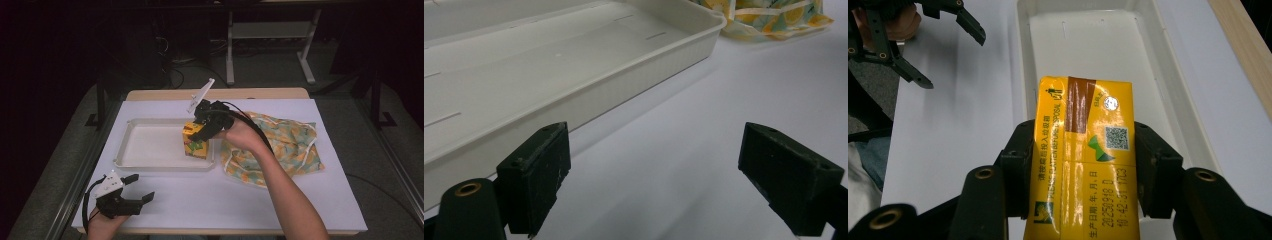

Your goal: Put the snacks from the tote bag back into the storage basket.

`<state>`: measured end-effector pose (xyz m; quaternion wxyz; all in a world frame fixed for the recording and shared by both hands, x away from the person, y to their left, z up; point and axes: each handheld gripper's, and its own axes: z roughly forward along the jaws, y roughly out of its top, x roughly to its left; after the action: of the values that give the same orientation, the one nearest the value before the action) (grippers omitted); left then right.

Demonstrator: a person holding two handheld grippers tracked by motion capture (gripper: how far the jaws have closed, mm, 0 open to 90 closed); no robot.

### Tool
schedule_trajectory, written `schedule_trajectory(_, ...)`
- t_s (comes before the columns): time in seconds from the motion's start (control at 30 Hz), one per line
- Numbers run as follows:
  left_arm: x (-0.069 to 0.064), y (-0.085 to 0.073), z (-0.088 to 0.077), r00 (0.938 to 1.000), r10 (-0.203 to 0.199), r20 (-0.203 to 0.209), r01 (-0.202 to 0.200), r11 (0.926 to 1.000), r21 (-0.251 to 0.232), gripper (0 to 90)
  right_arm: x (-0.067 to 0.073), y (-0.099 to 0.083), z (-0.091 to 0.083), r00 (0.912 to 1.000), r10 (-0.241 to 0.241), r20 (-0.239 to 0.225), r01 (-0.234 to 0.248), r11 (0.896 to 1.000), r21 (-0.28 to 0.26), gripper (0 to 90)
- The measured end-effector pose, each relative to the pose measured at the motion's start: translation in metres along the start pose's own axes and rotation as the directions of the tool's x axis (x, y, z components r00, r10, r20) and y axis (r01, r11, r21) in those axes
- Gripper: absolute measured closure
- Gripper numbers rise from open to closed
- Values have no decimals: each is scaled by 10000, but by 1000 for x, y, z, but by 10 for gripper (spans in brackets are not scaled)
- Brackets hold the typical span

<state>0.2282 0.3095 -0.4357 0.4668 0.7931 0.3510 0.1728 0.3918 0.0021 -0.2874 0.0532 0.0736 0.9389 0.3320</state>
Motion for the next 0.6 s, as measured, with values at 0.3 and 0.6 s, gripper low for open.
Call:
schedule_trajectory(0.3, -1, 0, 1, 10000, 17, 29, -17, 10000, -44, 132, 1, 9, 10, 9998, -155, -158, 156, 9999, 27, 499)
schedule_trajectory(0.6, -1, 0, 0, 10000, -31, 18, 31, 10000, -75, 132, 2, 16, 21, 9993, -293, -250, 295, 9995, 81, 499)
